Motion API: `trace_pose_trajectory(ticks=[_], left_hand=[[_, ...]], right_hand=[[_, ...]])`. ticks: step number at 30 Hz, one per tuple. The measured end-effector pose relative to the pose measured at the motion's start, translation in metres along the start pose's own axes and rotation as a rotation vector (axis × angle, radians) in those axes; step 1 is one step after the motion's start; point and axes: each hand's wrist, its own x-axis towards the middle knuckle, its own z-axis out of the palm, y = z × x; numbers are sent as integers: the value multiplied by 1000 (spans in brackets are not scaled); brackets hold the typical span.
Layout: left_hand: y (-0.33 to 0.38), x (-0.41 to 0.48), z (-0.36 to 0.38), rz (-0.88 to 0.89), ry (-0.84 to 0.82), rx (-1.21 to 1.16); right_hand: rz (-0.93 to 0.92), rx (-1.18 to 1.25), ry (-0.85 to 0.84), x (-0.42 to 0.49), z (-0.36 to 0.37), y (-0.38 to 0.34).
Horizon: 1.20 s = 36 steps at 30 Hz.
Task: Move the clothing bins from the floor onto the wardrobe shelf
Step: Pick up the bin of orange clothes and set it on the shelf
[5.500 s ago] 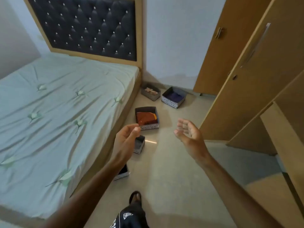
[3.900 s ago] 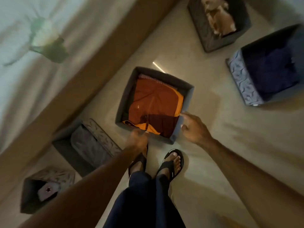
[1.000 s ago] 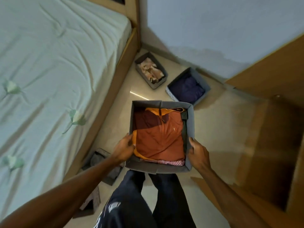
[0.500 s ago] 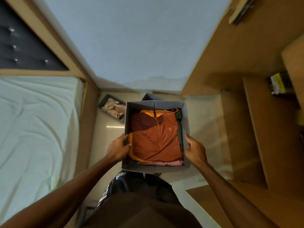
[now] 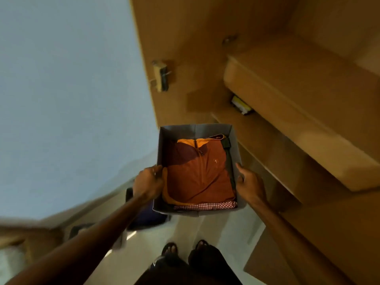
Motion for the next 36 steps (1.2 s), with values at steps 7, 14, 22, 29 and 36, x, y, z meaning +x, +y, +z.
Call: trace_pose_trajectory(ticks=[7, 14, 22, 29, 36], left_hand=[[164, 84, 14, 207, 22, -228], [326, 136, 54, 434, 1, -297], [460, 170, 121, 686, -41, -51], [551, 206, 200, 958, -299, 153], [636, 205, 248, 1078, -999, 240]], right_hand=[[25, 175, 314, 68, -107, 27], [50, 259, 489, 133, -221, 68], [208, 189, 573, 188, -305, 141], [432, 107, 685, 216, -343, 200], [586, 145, 641, 240, -376, 242]])
